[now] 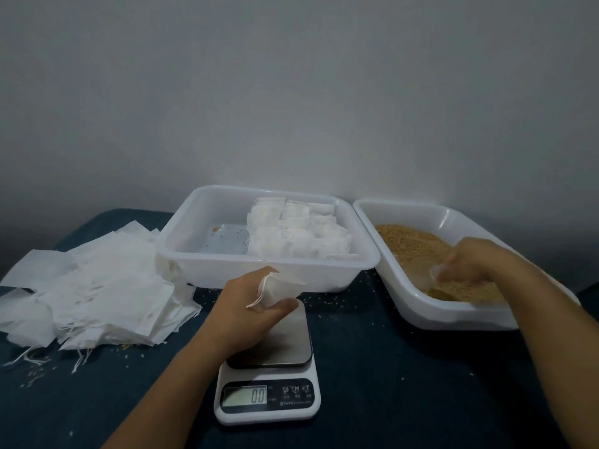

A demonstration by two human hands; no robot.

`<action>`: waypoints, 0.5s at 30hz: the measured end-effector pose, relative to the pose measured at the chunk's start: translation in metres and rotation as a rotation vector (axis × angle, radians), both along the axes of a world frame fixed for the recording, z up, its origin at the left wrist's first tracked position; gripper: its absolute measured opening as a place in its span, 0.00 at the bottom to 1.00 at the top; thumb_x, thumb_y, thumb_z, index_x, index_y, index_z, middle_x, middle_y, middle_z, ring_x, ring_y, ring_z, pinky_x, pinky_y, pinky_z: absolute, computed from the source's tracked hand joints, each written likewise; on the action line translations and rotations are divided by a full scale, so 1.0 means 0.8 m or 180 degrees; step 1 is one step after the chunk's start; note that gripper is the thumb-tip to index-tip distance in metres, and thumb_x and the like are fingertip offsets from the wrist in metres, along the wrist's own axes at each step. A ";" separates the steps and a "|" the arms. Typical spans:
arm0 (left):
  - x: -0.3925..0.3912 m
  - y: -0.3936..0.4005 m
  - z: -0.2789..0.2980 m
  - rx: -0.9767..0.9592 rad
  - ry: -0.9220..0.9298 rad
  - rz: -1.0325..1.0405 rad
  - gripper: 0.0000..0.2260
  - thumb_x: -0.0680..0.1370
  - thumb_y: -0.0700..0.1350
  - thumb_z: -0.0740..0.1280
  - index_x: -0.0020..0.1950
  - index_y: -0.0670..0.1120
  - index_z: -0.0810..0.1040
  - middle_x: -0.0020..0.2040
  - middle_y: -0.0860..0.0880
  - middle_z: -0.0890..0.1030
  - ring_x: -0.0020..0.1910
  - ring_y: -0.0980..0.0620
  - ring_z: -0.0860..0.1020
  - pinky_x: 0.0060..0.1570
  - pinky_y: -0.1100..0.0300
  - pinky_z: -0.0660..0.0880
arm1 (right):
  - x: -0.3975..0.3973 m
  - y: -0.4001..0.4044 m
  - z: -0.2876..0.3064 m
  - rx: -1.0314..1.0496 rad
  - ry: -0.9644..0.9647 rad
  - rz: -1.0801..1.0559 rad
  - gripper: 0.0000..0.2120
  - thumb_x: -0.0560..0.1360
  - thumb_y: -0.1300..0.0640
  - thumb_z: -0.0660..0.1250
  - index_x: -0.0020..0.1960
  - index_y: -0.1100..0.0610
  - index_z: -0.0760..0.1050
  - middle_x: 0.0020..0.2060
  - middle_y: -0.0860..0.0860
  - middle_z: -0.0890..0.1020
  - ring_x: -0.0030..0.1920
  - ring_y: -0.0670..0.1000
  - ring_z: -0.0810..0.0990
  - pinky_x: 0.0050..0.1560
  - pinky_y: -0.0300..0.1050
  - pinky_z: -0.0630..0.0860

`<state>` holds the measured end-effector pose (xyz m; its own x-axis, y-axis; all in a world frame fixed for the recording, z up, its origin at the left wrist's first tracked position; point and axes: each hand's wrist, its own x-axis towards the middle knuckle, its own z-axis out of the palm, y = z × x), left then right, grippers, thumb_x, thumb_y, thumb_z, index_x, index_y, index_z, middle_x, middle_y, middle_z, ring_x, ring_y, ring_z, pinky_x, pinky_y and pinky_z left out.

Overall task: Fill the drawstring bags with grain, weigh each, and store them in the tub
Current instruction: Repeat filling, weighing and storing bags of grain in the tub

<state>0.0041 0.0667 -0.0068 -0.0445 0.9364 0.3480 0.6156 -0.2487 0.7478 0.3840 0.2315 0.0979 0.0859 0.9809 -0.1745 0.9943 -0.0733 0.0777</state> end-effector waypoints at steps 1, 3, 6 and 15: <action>0.001 0.000 0.000 0.0016 -0.0025 0.0000 0.09 0.75 0.58 0.76 0.50 0.60 0.79 0.47 0.67 0.81 0.50 0.65 0.79 0.45 0.74 0.72 | -0.005 0.004 -0.006 -0.0004 -0.0002 0.0058 0.18 0.75 0.36 0.73 0.47 0.52 0.86 0.46 0.50 0.85 0.45 0.52 0.84 0.56 0.52 0.82; 0.002 0.000 0.000 0.0097 -0.0027 0.0000 0.08 0.76 0.58 0.76 0.48 0.58 0.81 0.47 0.66 0.82 0.48 0.62 0.80 0.44 0.72 0.73 | -0.013 0.013 -0.021 0.0049 0.0128 0.0108 0.17 0.76 0.37 0.72 0.47 0.50 0.87 0.46 0.50 0.86 0.46 0.52 0.83 0.57 0.53 0.81; 0.003 0.003 0.000 0.0172 0.0100 0.0119 0.08 0.76 0.55 0.76 0.44 0.54 0.79 0.43 0.61 0.81 0.44 0.60 0.79 0.41 0.68 0.73 | -0.018 0.024 -0.041 0.0165 0.0456 0.0094 0.16 0.77 0.38 0.72 0.47 0.50 0.88 0.45 0.50 0.87 0.43 0.52 0.84 0.54 0.51 0.82; 0.005 0.005 -0.003 0.0094 -0.0124 0.0305 0.10 0.80 0.52 0.72 0.44 0.54 0.72 0.41 0.60 0.81 0.40 0.57 0.78 0.35 0.66 0.70 | -0.005 0.009 -0.059 0.0965 0.2030 -0.0271 0.18 0.76 0.34 0.71 0.55 0.47 0.86 0.48 0.48 0.86 0.46 0.54 0.83 0.47 0.50 0.78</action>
